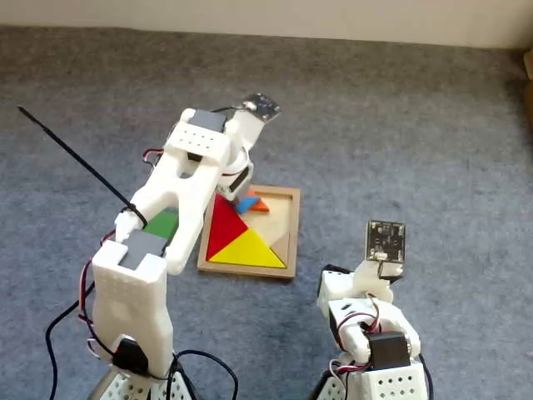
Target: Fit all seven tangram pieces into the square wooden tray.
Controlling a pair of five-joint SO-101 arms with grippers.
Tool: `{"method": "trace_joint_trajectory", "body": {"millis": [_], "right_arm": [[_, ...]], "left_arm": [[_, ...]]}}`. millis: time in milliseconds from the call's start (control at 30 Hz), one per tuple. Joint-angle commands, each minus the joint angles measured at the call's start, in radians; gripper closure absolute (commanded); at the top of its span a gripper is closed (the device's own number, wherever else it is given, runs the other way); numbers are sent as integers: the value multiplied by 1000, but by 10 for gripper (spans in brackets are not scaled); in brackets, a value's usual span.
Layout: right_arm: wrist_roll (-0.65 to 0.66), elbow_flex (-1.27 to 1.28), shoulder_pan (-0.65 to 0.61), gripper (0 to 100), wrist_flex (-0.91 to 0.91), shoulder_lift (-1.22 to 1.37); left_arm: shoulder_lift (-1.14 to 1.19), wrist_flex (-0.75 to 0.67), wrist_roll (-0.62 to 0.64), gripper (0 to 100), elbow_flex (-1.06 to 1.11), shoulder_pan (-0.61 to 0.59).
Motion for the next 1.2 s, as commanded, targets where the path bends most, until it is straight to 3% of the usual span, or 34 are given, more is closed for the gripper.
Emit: {"method": "trace_joint_trajectory", "body": {"millis": [0, 200, 567, 1167], "right_arm": [[14, 116, 13, 994, -31, -12], [14, 116, 13, 994, -31, -12], [14, 116, 13, 994, -31, -12], [14, 116, 13, 994, -31, -12]], "left_arm": [[-15, 49, 40, 835, -94, 21], [-15, 115, 60, 835, -147, 48], [-5, 31, 55, 832, -30, 33], [-18, 32, 110, 836, 58, 162]]}}
